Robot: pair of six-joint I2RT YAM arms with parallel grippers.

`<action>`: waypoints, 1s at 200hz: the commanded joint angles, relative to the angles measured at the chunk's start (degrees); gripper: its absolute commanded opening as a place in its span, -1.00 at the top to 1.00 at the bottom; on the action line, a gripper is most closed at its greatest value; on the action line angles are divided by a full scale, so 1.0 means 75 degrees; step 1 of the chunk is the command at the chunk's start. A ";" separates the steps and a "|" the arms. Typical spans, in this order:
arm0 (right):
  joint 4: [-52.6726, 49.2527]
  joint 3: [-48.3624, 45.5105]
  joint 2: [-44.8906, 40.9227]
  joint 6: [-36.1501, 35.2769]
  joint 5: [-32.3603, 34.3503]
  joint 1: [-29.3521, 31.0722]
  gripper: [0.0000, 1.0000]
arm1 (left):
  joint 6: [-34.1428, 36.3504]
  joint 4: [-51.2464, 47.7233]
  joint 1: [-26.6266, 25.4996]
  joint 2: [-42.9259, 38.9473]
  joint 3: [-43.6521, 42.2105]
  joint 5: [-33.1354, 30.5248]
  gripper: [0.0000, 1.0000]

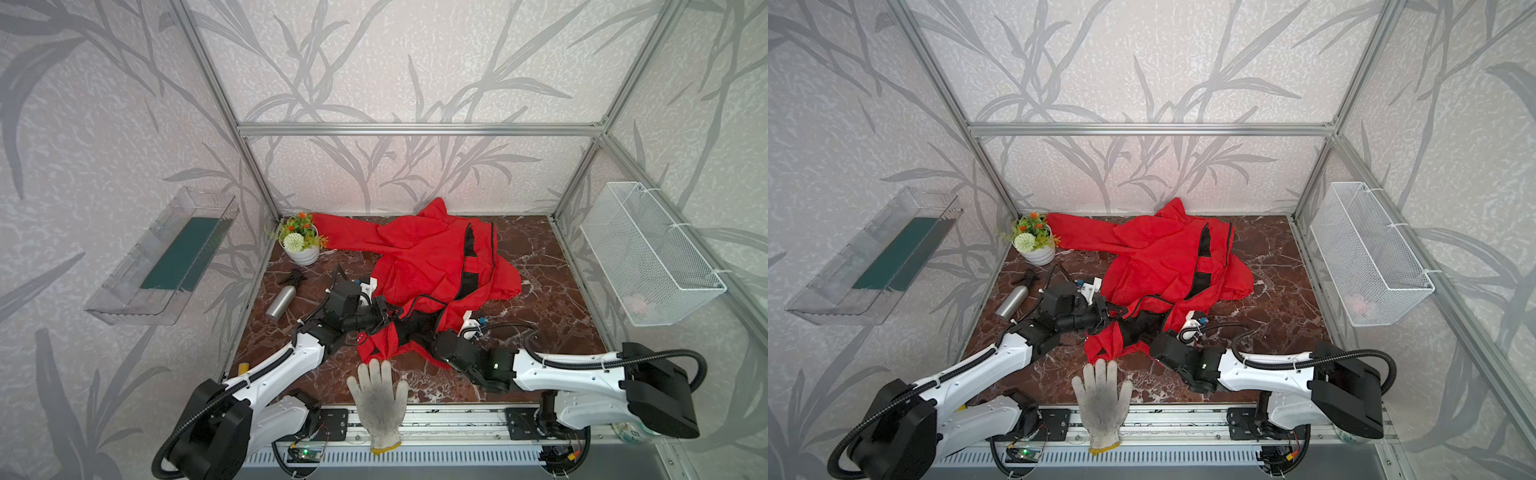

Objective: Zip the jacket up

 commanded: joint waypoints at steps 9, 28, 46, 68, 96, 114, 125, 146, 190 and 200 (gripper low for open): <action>-0.0322 -0.0109 -0.0639 -0.1442 0.0589 -0.0151 1.00 | 0.0267 -0.0294 0.0064 0.0073 0.0691 0.0319 1.00; -0.0495 -0.0195 -0.1046 -0.1989 0.0983 -0.0155 1.00 | 0.0278 -0.0366 0.0073 -0.0086 0.0761 0.0122 1.00; -0.0384 -0.0310 -0.1387 -0.2742 0.1366 -0.0164 1.00 | 0.0294 -0.0403 0.0073 -0.0178 0.0744 -0.0029 1.00; 0.0278 -0.0563 -0.1750 -0.3981 0.1744 -0.0165 1.00 | 0.0300 -0.0251 0.0078 -0.0137 0.0734 -0.0068 1.00; 0.1369 -0.0821 -0.2106 -0.5914 0.2144 -0.0167 1.00 | 0.0357 -0.0106 0.0107 0.0130 0.0912 0.0023 1.00; 0.1696 -0.0831 -0.2309 -0.6946 0.2411 -0.0174 1.00 | 0.0314 0.0016 0.0114 0.0242 0.1004 0.0043 1.00; 0.2236 -0.0926 -0.2371 -0.7924 0.2470 -0.0180 1.00 | 0.0344 -0.0009 0.0133 0.0255 0.1074 0.0009 1.00; 0.3882 -0.1257 -0.2420 -0.9873 0.2193 -0.0258 1.00 | 0.0447 -0.0031 0.0165 0.0243 0.1211 -0.0067 1.00; 0.5466 -0.1220 -0.2490 -1.2324 0.0573 -0.0853 1.00 | 0.0511 0.0284 0.0229 0.0245 0.1328 -0.0300 1.00; 0.5829 -0.1223 -0.2516 -1.2587 0.0234 -0.1028 1.00 | 0.0526 0.0314 0.0254 0.0232 0.1353 -0.0350 1.00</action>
